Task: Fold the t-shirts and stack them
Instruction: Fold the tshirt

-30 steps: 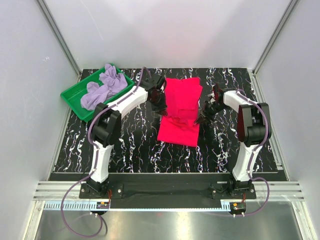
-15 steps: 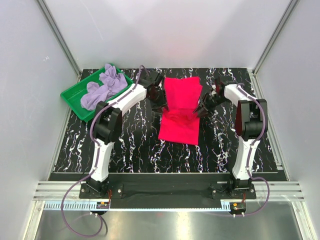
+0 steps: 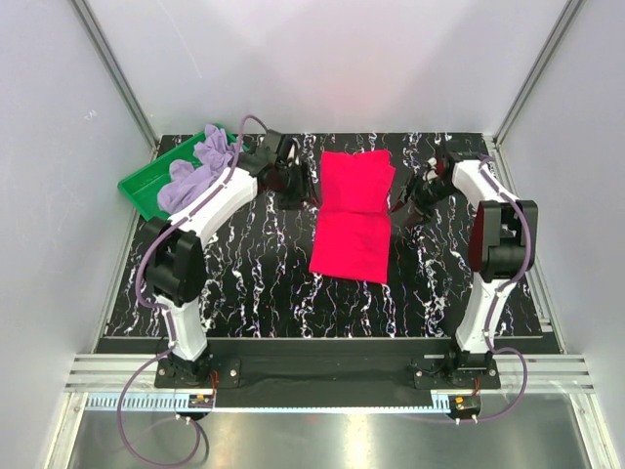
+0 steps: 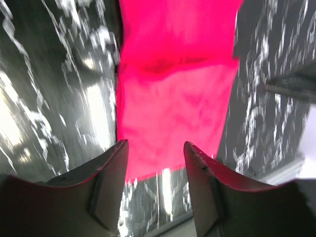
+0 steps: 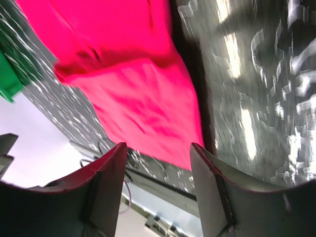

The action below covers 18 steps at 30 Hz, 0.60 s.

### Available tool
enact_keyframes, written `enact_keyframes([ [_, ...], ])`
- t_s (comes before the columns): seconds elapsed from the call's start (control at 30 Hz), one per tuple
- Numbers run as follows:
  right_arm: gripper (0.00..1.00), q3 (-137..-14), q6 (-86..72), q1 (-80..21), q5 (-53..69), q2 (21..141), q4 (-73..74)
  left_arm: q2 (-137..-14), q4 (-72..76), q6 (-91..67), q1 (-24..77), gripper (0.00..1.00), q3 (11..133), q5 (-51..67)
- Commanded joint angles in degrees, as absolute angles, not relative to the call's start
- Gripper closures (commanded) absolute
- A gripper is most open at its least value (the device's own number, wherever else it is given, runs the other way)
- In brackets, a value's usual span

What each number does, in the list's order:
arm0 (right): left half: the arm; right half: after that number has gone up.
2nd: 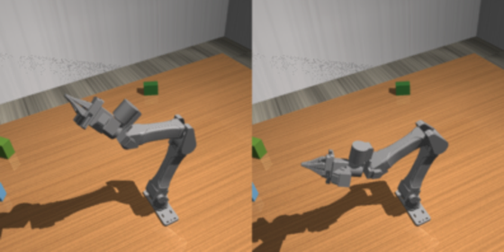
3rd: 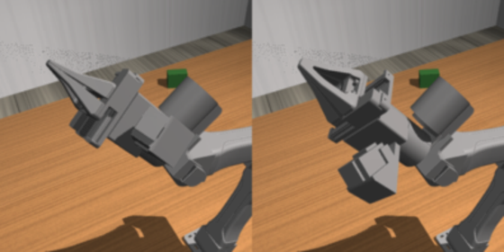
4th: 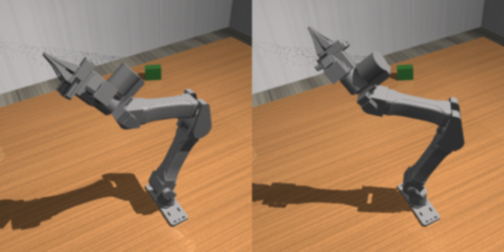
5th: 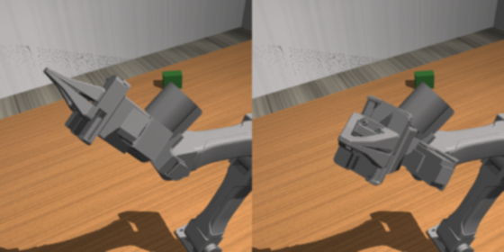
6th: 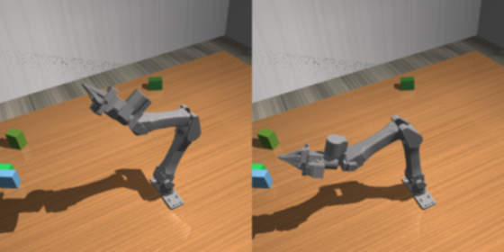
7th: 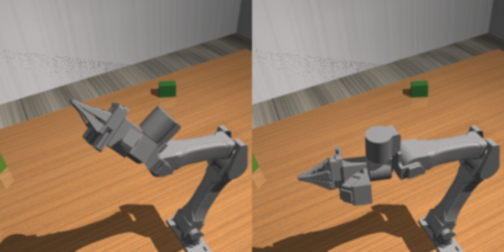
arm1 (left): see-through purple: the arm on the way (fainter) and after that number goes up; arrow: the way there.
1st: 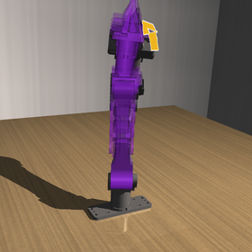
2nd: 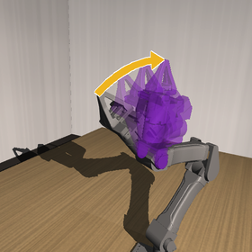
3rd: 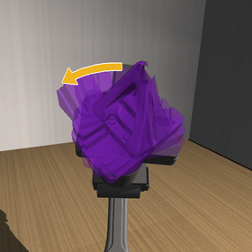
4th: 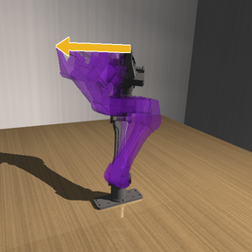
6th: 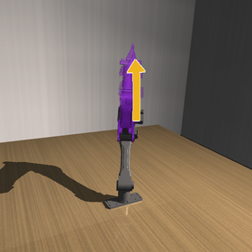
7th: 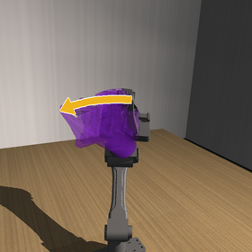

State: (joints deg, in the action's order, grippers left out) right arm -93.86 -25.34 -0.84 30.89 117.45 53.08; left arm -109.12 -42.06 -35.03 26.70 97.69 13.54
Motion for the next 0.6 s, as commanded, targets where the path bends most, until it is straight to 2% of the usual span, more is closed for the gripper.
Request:
enact_keyframes([
  [0.0, 0.39, -86.87, -22.33, -1.14, 31.19, 111.63, 51.60, -107.84, -34.63, -34.29, 27.25, 0.45, 91.42, 21.52],
  [0.07, 0.42, -84.56, -22.32, -1.14, 33.30, 110.57, 49.41, -108.19, -32.97, -31.83, 27.68, 0.45, 90.53, 25.39],
  [0.13, 0.52, -81.57, -22.93, -1.32, 34.89, 109.34, 47.82, -108.28, -30.07, -29.97, 28.04, 0.51, 88.79, 30.74],
  [0.17, 0.63, -79.04, -23.64, -1.41, 36.46, 108.73, 45.64, -108.11, -27.97, -30.23, 28.21, 0.57, 87.55, 32.94],
  [0.27, 0.76, -75.42, -25.13, -2.90, 41.02, 107.32, 42.55, -107.76, -21.46, -35.40, 28.48, 0.72, 80.71, 37.70],
  [0.37, 0.81, -69.37, -25.14, -5.44, 42.45, 106.09, 41.23, -106.09, -15.48, -39.72, 29.09, 0.77, 72.55, 39.11],
  [0.57, 0.85, -60.93, -26.98, -11.24, 45.17, 103.71, 34.73, -102.40, -15.03, -38.85, 29.36, 0.78, 62.86, 37.62],
])
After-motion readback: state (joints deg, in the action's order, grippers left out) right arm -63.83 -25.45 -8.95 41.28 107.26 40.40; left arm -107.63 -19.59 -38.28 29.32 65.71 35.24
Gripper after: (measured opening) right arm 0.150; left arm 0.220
